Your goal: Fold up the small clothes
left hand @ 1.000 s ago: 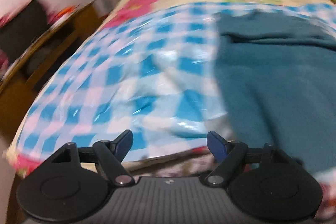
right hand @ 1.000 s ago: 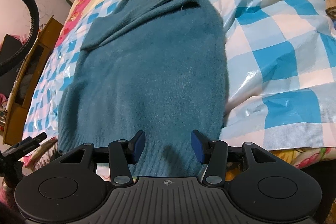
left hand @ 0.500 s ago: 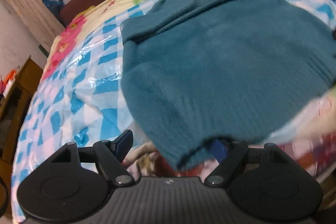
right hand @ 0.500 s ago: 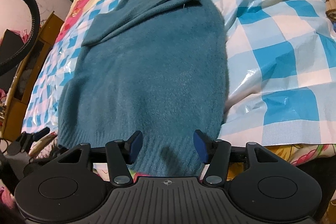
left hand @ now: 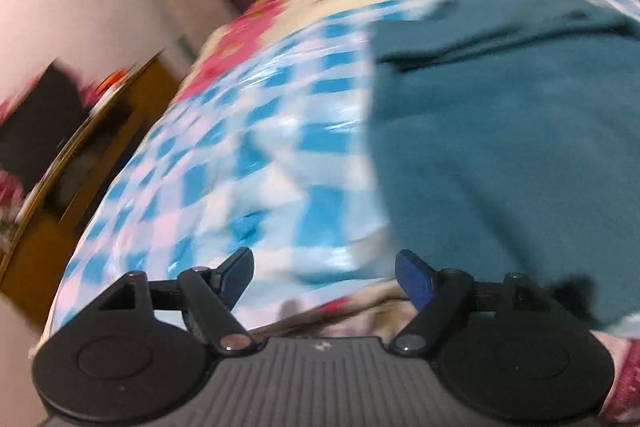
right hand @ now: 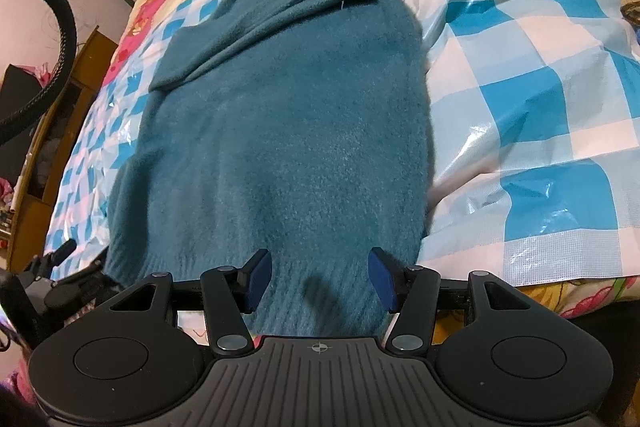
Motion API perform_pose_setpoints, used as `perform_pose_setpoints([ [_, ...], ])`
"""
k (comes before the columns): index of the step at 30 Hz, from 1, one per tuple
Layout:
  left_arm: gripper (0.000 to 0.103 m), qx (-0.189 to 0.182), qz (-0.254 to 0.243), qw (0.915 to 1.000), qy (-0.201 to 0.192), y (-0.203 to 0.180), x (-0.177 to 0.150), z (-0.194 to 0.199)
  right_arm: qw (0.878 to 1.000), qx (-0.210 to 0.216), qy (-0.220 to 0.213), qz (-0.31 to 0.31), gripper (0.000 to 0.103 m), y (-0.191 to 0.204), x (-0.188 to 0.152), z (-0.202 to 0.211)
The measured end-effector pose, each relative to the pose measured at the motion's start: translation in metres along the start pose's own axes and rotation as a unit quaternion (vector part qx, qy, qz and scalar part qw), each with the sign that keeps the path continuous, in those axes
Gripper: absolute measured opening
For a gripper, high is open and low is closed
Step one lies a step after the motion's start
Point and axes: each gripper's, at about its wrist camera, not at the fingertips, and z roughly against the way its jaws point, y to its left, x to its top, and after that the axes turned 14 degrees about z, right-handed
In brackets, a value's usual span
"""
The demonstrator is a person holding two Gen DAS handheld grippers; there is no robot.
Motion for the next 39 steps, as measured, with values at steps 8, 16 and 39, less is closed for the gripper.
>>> perform_pose_setpoints([
  [8, 0.084, -0.123, -0.072, 0.9898, 0.003, -0.001, -0.013, 0.032, 1.000, -0.007, 0.007, 0.007, 0.053, 0.002, 0.000, 0.001],
  [16, 0.084, -0.142, -0.225, 0.9634, -0.027, -0.043, -0.034, 0.040, 1.000, -0.016, 0.012, 0.011, 0.053, 0.005, 0.000, 0.006],
  [39, 0.089, -0.015, -0.117, 0.9900, -0.077, -0.016, -0.011, 0.007, 1.000, -0.017, 0.017, 0.009, 0.054, 0.004, 0.000, 0.004],
])
